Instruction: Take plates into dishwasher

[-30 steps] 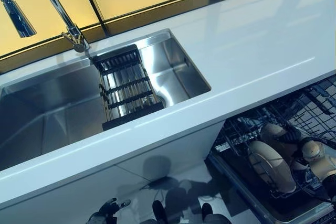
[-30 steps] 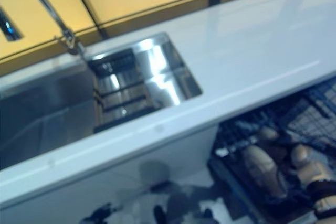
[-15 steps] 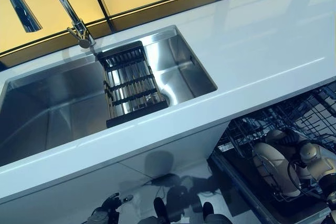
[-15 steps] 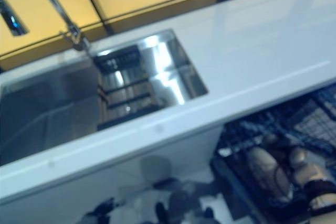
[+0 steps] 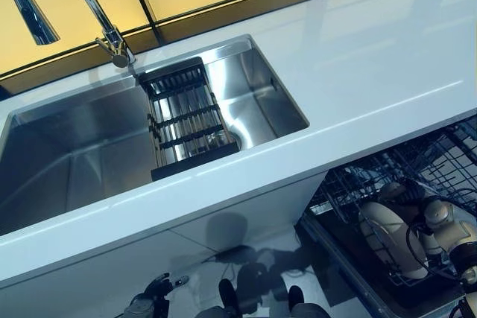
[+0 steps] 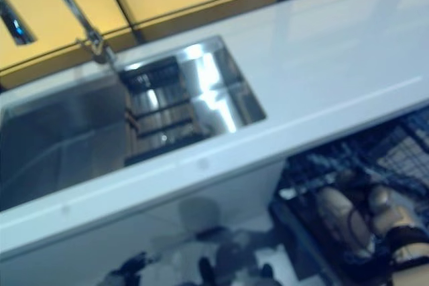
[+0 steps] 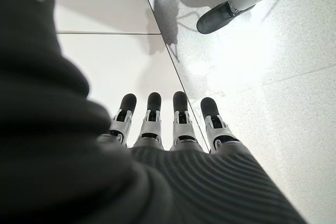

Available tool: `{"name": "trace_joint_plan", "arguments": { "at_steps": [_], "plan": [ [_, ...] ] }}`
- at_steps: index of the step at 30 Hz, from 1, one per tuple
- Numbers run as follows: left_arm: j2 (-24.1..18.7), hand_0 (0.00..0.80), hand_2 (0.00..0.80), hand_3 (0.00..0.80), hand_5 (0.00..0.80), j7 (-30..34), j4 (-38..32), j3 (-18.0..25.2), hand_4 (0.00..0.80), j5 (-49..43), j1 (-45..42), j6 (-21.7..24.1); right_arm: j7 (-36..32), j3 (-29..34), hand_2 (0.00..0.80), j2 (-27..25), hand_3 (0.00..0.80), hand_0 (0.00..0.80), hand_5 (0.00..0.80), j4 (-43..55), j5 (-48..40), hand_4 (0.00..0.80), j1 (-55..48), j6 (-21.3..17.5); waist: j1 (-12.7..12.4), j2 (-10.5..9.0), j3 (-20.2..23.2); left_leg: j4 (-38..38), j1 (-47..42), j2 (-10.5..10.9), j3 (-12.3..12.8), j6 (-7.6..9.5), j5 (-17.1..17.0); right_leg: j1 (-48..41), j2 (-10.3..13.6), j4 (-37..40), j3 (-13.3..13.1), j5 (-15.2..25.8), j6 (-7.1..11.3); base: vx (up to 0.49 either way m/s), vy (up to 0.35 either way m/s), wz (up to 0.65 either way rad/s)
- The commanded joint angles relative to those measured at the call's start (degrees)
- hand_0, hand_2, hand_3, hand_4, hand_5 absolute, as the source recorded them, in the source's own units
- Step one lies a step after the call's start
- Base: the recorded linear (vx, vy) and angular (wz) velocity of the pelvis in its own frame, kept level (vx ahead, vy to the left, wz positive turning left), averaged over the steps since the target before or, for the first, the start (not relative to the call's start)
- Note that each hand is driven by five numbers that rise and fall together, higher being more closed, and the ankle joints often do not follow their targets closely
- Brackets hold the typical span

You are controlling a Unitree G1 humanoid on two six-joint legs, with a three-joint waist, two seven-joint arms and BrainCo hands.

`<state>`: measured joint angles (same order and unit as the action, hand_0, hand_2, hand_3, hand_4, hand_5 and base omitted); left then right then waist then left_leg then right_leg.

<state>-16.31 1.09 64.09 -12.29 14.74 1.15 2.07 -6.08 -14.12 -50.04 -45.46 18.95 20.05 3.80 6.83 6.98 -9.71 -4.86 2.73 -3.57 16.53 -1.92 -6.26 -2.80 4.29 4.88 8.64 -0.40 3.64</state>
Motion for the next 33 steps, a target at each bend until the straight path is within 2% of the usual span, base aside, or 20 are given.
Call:
{"name": "trace_joint_plan", "arguments": {
  "at_steps": [1, 5, 11, 17, 25, 33],
  "plan": [
    [-2.07, 0.0, 0.0, 0.0, 0.0, 0.38, 1.15, -0.13, 0.0, 0.59, 2.99, 1.5, -0.71, 0.21, 0.0, -1.06, 0.0, 0.0, 0.0, -0.17, -0.79, 0.0, 1.91, 1.37, -0.98, -4.3, 0.1, -0.14, -5.73, 1.56, -0.41, -1.01, 6.36, 5.08, 1.99, 0.12, 0.06, 5.77, 3.79, 0.051, -0.01, 0.0],
    [-2.36, 0.0, 0.0, 0.0, 0.0, 0.19, 1.26, 0.41, 0.0, 0.02, 2.52, 1.31, -2.69, 0.75, 0.0, -2.88, 0.0, 0.0, 0.0, 1.42, 0.0, 0.0, 1.25, 1.37, -0.89, -5.68, 0.53, -0.14, -6.1, 1.15, -0.33, -0.99, 6.44, 4.65, 1.64, 0.12, -0.13, 5.79, 3.75, 0.052, -0.013, 0.0],
    [-3.07, 0.0, 0.0, 0.0, 0.0, -0.37, 1.32, 1.71, 0.0, -0.67, 2.1, 0.29, -6.13, 3.0, 0.0, -7.19, 0.0, 0.0, 0.0, 6.05, -2.19, 0.0, 0.56, 3.77, -0.42, -8.08, 0.92, -0.14, -6.8, 0.41, 0.07, -0.9, 6.51, 4.04, 0.98, 0.12, -0.66, 5.93, 3.71, 0.05, -0.003, -0.01],
    [-3.43, 0.0, 0.0, 0.0, 0.0, -0.88, 2.13, 3.15, 0.0, -0.78, 1.63, -0.29, -9.61, 7.15, 0.0, -11.98, 0.0, 0.0, 0.0, 10.82, -9.18, 0.0, -0.87, 5.29, 0.41, -10.32, 1.62, -0.14, -7.66, 0.12, 0.96, -0.67, 6.78, 3.5, 0.52, 0.12, -1.65, 6.06, 3.84, 0.04, 0.023, -0.02],
    [-3.86, 0.0, 0.0, 0.0, 0.0, -1.55, 3.43, 4.22, 0.0, -0.98, 0.75, 0.03, -11.92, 12.56, 0.0, -16.96, 0.0, 0.0, 0.0, 13.13, -18.73, 0.0, -0.09, 6.43, 0.78, -11.99, 3.05, -0.14, -8.78, 0.2, 1.65, -0.3, 7.33, 2.73, 0.24, 0.12, -2.61, 6.06, 3.99, 0.036, 0.031, -0.06],
    [-4.36, 0.0, 0.0, 0.0, 0.0, -1.6, 4.64, 5.0, 0.0, -0.71, 0.45, 0.13, -13.37, 15.08, 0.0, -20.95, 0.0, 0.0, 0.0, 10.33, -20.96, 0.0, -0.21, 9.23, 0.9, -13.07, 4.35, -0.14, -9.26, 0.2, 2.11, -0.05, 7.71, 2.37, 0.09, 0.12, -2.99, 5.93, 4.08, 0.022, 0.01, -0.07]
  ]
}}
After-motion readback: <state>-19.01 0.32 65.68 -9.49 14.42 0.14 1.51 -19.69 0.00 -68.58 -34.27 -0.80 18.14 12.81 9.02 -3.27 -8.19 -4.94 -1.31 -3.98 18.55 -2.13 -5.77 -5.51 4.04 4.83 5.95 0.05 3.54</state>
